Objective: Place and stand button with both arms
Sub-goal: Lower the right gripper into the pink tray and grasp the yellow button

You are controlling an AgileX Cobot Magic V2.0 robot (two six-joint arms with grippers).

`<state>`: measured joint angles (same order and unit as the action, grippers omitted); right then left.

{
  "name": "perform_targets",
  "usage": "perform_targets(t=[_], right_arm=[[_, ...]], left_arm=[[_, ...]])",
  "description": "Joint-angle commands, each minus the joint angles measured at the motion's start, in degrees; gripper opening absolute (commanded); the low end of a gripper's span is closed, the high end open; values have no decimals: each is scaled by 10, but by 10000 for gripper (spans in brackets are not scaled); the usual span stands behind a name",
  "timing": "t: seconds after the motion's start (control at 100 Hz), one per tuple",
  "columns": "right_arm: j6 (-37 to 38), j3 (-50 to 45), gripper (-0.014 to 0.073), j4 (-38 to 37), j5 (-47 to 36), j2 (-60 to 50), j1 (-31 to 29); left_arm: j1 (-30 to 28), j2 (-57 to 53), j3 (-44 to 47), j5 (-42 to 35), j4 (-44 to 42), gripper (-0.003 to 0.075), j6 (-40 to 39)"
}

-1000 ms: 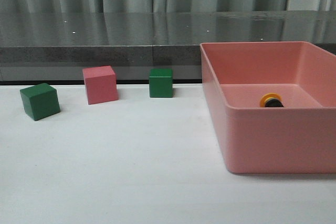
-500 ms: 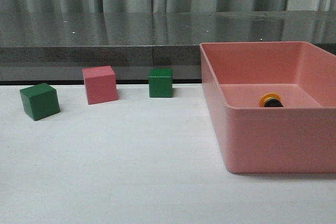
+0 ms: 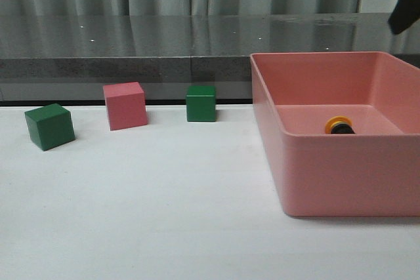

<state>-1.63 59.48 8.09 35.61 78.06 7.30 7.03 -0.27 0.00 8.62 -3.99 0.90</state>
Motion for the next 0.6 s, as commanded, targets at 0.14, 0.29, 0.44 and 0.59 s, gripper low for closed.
perform_targets(t=[0.14,0.29,0.44,0.59], right_arm=[[-26,42,556,4,-28,67,28],[-26,52,557,4,-44,130,35],[-26,69,557,-1,-48,190,35],[-26,82,557,-7,-48,237,35]], left_arm=[[-2,-18,26,-48,5,-19,-4],[-2,-18,26,-48,5,-20,-4],[-2,-18,26,-48,5,-20,-4],[-2,-18,26,-48,5,-19,-4]])
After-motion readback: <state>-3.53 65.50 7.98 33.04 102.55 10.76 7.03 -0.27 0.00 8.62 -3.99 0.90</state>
